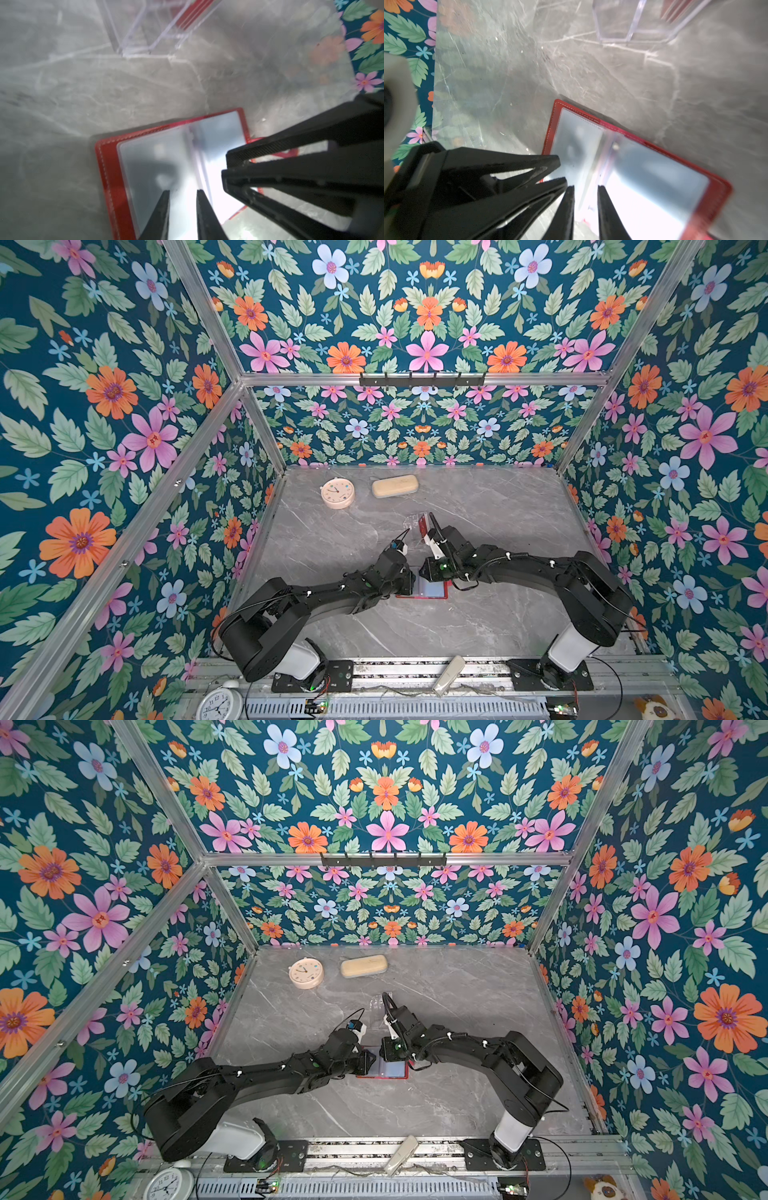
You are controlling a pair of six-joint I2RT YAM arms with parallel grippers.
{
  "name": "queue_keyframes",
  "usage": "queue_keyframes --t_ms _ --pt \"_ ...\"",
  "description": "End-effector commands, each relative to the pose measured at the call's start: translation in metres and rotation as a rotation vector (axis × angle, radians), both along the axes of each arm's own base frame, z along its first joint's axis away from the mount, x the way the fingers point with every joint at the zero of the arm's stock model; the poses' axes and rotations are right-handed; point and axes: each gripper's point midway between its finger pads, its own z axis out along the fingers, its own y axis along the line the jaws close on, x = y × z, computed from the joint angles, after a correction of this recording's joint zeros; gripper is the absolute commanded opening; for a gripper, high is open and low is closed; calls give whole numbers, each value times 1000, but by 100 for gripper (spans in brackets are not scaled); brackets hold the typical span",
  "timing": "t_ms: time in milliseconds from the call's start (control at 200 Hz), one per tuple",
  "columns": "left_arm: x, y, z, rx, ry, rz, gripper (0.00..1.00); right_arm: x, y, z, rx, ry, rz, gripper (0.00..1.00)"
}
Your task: Put the credit cards into the card holder
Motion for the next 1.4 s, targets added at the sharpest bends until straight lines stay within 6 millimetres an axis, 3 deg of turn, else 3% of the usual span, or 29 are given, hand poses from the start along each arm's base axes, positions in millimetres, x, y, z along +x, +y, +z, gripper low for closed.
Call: queue_keyframes --t_ms 0,270,515,535,625,880,1395 --pt "9 4 13 23 -51 21 27 8 -17 11 -74 -61 -27 25" --pt "48 9 48 39 -135 63 35 41 -45 39 -134 -126 -56 27" --pt "93 13 57 15 -112 74 35 76 -52 58 -151 -143 -41 35" --pt "96 11 57 9 -108 69 35 79 -52 46 -169 -119 -38 37" --pt "112 9 59 -8 -97 64 39 91 -50 48 -171 -112 -27 41" --pt "146 1 46 -9 -47 51 42 119 -42 47 -222 -95 0 53" --pt "170 0 13 0 58 84 43 150 -31 28 -301 -25 3 50"
